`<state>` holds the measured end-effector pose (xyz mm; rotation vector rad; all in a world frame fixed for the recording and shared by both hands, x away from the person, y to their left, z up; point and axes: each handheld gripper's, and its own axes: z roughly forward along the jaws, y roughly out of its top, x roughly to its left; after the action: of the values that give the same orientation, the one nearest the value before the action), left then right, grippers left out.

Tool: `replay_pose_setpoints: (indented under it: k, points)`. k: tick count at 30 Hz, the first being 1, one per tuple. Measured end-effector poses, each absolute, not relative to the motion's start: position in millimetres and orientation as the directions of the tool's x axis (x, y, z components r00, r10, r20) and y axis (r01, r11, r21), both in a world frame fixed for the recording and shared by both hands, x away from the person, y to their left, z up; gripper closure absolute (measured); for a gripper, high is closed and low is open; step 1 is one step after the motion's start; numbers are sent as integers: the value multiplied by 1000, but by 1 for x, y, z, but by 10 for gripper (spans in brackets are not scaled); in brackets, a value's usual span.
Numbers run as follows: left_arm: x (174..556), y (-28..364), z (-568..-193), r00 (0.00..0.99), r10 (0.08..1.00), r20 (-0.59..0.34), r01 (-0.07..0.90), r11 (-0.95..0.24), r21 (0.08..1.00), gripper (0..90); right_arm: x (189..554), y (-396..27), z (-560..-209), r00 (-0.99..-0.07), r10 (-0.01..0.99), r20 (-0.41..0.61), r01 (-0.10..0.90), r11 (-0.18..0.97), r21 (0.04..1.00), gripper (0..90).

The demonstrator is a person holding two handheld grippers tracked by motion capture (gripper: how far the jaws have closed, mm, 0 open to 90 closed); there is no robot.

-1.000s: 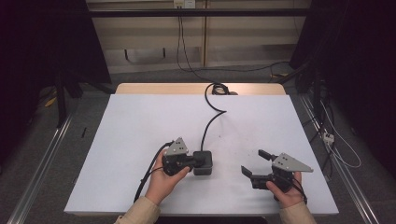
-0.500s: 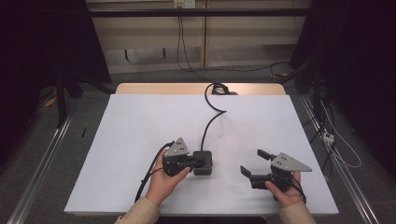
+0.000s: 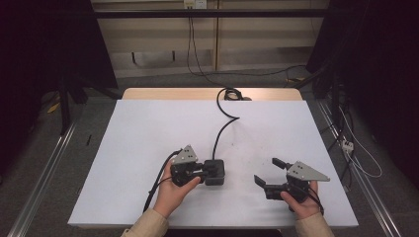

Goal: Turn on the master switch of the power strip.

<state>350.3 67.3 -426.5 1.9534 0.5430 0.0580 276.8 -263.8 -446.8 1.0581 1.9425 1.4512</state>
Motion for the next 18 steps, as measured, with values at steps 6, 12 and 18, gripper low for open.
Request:
replay_pose_setpoints:
  k: [6,12,18]
  points:
    - [351,70,-424,889,406,-213,356,-320,878,630,277,-265,-447,-576,815,66,294,131,947,95]
    - [351,72,-422,883,413,-223,365,-307,879,517,276,-266,-447,-577,814,65,293,131,947,95]
    - [350,78,-420,877,425,-224,375,-314,872,391,275,-267,-446,-572,818,64,290,128,949,95]
